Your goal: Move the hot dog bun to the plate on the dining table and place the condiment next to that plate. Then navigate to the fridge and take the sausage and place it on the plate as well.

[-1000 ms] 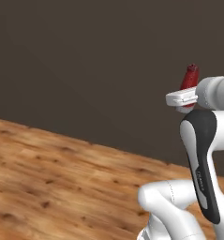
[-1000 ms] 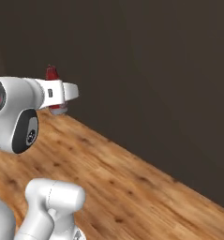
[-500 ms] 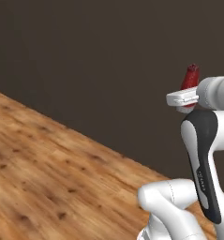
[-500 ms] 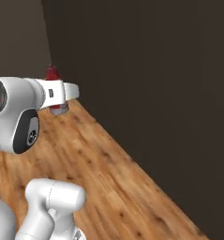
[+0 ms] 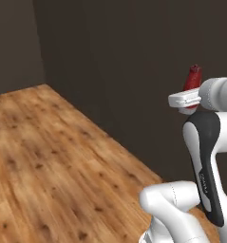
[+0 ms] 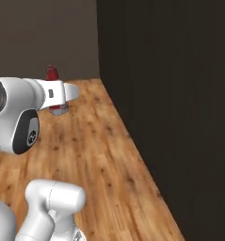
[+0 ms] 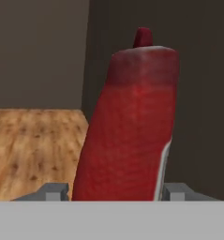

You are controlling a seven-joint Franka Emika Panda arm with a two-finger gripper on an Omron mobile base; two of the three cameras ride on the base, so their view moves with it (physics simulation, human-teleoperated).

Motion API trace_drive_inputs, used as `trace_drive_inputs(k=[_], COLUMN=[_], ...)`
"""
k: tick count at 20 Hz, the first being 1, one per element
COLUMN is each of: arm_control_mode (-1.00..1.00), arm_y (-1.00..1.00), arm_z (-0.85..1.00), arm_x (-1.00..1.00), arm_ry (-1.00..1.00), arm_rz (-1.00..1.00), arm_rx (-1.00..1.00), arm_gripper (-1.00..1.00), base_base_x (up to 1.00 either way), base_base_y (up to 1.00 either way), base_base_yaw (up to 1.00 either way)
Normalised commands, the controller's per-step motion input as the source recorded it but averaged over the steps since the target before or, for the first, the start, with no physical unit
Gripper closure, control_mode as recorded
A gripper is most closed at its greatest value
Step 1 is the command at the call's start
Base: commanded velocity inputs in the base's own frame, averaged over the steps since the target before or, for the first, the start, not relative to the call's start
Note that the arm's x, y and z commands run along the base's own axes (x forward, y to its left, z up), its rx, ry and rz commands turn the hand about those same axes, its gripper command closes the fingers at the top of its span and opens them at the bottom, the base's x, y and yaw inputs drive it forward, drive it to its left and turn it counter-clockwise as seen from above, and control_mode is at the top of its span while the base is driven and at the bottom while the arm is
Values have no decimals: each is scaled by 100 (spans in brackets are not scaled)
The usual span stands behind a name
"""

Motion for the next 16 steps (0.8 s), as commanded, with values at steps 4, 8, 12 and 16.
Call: trace_drive_inputs(k=[4,8,12,16], arm_control_mode=[100,100,100,100], arm_y=[0,0,0,0], arm_z=[0,0,0,0], arm_x=[0,0,0,0], arm_ry=[0,0,0,0], arm_rz=[0,0,0,0], arm_rx=[0,0,0,0], arm_gripper=[100,100,100,100], base_base_x=[100,100,100,100], base_base_y=[-24,-24,-28,-30], base_base_yaw=[47,46,45,44])
